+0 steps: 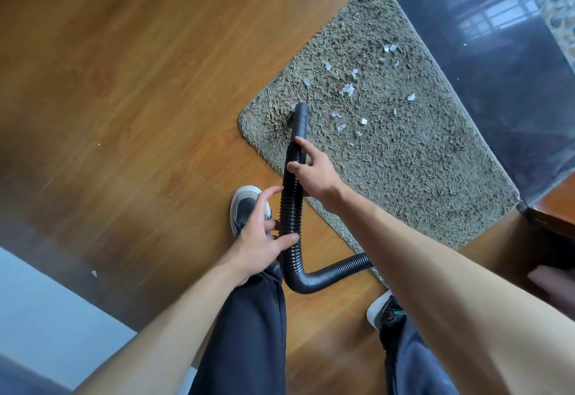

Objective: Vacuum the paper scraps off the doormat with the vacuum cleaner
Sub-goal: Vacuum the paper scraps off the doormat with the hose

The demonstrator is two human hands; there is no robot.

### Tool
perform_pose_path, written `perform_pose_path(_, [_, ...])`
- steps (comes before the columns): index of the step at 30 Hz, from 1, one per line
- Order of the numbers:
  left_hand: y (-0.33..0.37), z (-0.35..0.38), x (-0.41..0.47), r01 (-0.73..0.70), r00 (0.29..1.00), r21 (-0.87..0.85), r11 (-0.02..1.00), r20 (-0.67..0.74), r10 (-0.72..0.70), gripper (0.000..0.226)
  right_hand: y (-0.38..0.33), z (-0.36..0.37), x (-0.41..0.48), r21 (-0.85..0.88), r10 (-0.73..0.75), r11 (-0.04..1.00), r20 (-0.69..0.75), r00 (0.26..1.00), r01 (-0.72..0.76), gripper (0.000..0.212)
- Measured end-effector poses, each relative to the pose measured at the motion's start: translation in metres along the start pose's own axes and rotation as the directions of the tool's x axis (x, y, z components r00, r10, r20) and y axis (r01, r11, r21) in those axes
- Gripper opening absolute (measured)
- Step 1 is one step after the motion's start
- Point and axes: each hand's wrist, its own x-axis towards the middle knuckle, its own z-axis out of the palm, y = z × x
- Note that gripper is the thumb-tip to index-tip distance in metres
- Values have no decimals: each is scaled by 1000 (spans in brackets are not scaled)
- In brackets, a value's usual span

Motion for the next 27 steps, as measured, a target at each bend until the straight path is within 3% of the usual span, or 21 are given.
perform_pose_path(4, [-11, -5, -5, 34, 999, -56, 998, -27, -35, 77, -1, 17, 1, -76, -24, 997, 4, 1000, 24, 79])
perform_pose_path(8, [-17, -7, -5, 32, 998, -73, 997, -52, -36, 77, -6, 21, 1, -142, -64, 987, 35, 997, 68, 71])
perform_pose_path(15, [4, -5, 11, -4, 999, -2, 1000, -35, 4, 76, -10, 7, 11, 13, -41, 999, -48, 998, 42, 78])
perform_pose_path(27, [36, -1, 37, -10, 1000, 71, 997, 14, 9, 77, -32, -26, 29, 83, -42, 995, -60, 997, 47, 67])
